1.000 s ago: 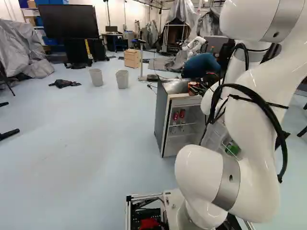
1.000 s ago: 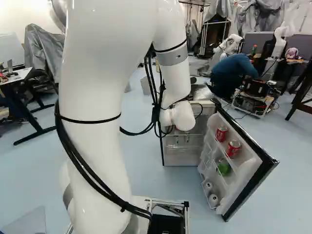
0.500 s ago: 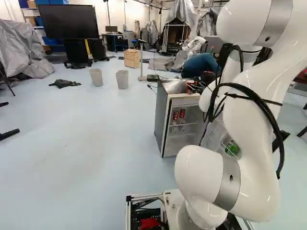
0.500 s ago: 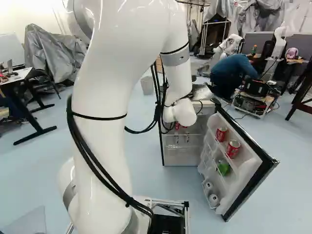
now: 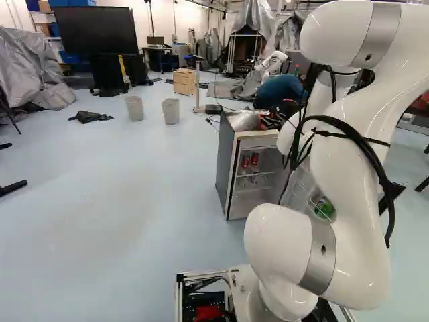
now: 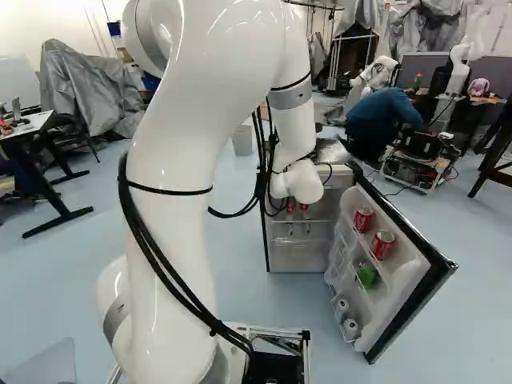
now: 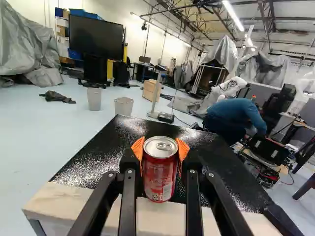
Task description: Grab a drink from the fridge
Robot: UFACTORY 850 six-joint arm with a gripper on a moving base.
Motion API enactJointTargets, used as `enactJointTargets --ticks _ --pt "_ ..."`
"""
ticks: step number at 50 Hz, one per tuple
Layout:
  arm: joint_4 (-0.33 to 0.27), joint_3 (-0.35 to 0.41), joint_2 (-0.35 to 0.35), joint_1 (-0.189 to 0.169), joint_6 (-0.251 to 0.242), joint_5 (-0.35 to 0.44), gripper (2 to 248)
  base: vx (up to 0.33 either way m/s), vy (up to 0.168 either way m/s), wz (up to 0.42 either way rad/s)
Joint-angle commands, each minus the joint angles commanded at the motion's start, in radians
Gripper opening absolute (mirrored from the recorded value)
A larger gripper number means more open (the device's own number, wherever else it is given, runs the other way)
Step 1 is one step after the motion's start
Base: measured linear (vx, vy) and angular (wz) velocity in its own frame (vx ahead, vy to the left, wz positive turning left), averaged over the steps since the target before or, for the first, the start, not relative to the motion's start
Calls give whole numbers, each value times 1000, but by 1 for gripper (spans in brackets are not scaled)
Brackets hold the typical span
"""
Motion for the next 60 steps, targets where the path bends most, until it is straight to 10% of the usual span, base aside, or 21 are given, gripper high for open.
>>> enactJointTargets --ticks 14,60 --pt "0 0 0 0 107 0 92 0 0 0" --pt "0 0 -6 0 116 0 92 0 0 0"
